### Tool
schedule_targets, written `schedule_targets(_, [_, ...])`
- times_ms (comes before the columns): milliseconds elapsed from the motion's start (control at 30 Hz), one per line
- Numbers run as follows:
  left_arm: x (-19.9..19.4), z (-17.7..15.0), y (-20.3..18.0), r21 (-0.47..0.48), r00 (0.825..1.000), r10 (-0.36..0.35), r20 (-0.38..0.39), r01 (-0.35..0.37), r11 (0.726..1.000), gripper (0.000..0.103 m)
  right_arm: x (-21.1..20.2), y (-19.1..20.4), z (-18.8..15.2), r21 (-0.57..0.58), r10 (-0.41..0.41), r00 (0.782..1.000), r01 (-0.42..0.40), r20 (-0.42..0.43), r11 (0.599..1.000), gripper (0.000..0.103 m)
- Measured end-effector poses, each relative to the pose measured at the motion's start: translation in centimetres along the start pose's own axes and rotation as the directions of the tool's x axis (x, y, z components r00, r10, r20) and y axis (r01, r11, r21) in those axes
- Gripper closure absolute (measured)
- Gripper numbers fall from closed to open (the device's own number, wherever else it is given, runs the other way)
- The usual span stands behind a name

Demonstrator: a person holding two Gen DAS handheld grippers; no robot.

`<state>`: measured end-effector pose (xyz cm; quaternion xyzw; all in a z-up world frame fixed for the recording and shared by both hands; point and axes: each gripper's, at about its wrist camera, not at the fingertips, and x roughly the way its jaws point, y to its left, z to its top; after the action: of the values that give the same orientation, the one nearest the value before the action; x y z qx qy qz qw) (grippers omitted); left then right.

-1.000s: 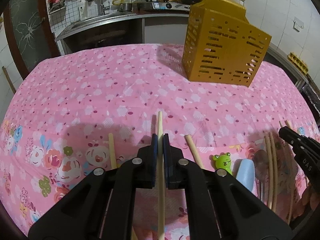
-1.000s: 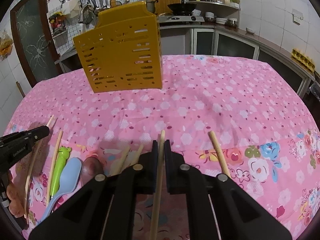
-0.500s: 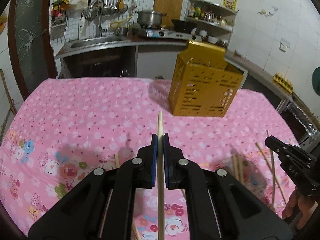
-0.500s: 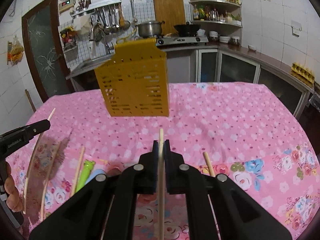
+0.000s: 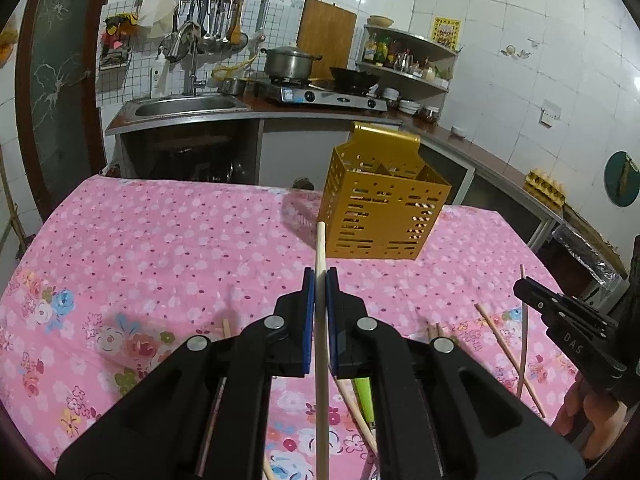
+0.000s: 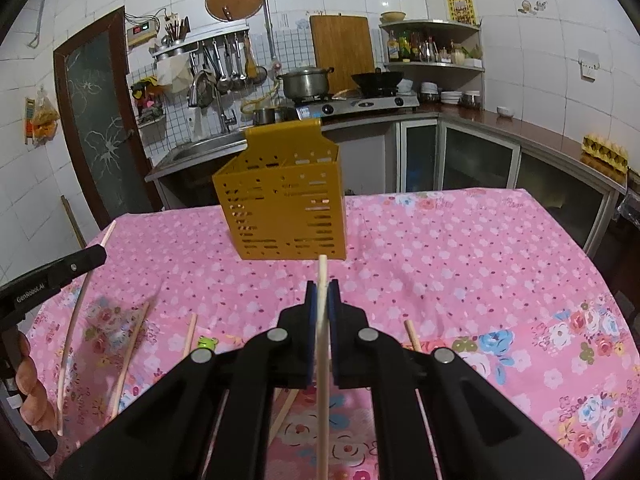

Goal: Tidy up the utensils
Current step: 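Lift the left tool's chopstick toward the yellow holder while the right tool carries its chopstick, then lower both chopsticks into the yellow holder and open both tools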

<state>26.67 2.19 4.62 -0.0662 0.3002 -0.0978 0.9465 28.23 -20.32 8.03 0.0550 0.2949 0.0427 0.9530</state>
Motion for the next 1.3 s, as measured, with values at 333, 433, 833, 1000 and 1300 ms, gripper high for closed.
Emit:
schedule_targets(333, [0.0,-0.2,-0.3,0.002,1.0,0.007,-0.01,-0.007,1.0,0.099,-0.8,0.3,0.1,-0.002,0.005,1.0,-0.005,0.016,1.0,0.097])
schedule_targets(433, [-0.2,0.0,-0.3,0.006,1.0,0.006,-0.007,-0.006,1.0,0.099,-1.0,0.3,0.2,-0.006,0.005,1.0,-0.005,0.021,1.0,0.097])
schedule_targets(833, [-2.2,3.8,-2.4,0.079,0.994,0.001,0.106,-0.009,0.997,0.099,-2.4,-0.8,4.5,0.006,0.003,0.996,-0.004,0.093,1.0,0.097])
schedule_targets(1000, [-2.4,6.2,-3.4,0.1,0.987,-0.003,0.163,-0.014,0.995,0.099,-2.5,-0.7,7.0,-0.008,-0.002,0.99,0.003,0.144,1.0,0.097])
schedule_targets(1300, [-1.4,14.2,-5.6,0.099,0.943,-0.055,0.327,0.023,0.995,0.099,-2.3,-0.7,15.7,-0.004,0.018,0.949,-0.018,0.314,1.0,0.097])
